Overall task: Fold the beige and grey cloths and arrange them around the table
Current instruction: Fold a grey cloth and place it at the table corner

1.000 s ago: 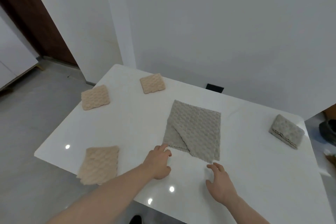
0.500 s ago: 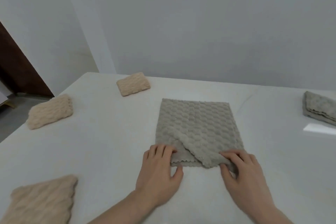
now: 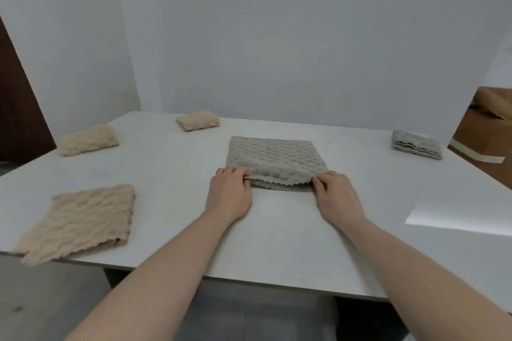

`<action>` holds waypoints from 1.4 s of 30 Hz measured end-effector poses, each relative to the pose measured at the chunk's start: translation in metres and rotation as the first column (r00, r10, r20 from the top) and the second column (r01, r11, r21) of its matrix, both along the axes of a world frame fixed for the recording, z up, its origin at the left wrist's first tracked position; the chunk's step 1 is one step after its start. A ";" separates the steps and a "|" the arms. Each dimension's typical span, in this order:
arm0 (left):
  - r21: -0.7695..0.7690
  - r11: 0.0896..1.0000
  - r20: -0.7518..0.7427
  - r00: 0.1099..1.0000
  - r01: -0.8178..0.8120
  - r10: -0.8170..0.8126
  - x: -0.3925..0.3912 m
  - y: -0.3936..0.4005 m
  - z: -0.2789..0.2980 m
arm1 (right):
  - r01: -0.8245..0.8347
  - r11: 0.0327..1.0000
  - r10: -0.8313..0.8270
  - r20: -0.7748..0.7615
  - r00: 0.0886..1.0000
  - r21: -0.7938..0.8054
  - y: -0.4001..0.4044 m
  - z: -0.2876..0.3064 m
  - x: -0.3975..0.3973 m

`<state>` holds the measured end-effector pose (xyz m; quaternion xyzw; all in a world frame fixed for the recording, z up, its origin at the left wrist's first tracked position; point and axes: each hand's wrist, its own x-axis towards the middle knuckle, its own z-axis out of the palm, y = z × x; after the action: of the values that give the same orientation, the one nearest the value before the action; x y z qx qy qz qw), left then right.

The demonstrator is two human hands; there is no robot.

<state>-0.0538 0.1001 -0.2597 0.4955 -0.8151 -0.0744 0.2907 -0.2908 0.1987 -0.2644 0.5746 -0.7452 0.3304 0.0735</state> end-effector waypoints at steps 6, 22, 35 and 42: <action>-0.046 0.999 -0.098 0.995 0.025 -0.029 0.005 0.014 0.000 | 0.013 0.996 -0.010 0.033 0.999 -0.090 0.018 -0.002 0.001; -0.254 0.967 -0.319 0.942 0.022 -0.105 0.008 0.019 0.008 | 0.023 0.974 0.000 0.106 0.994 -0.224 0.021 0.006 0.011; -0.221 0.975 -0.375 0.922 0.013 -0.097 0.009 0.021 0.010 | 0.003 0.942 0.027 0.085 0.996 -0.336 0.018 0.005 0.009; -0.124 0.990 -0.385 0.917 0.060 -0.104 0.008 0.023 0.010 | -0.053 0.993 0.064 0.109 0.992 -0.103 0.023 0.011 0.019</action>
<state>-0.0456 0.1229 -0.2497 0.4194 -0.7636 -0.1389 0.4709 -0.2713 0.2215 -0.2531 0.5722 -0.7135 0.4012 0.0504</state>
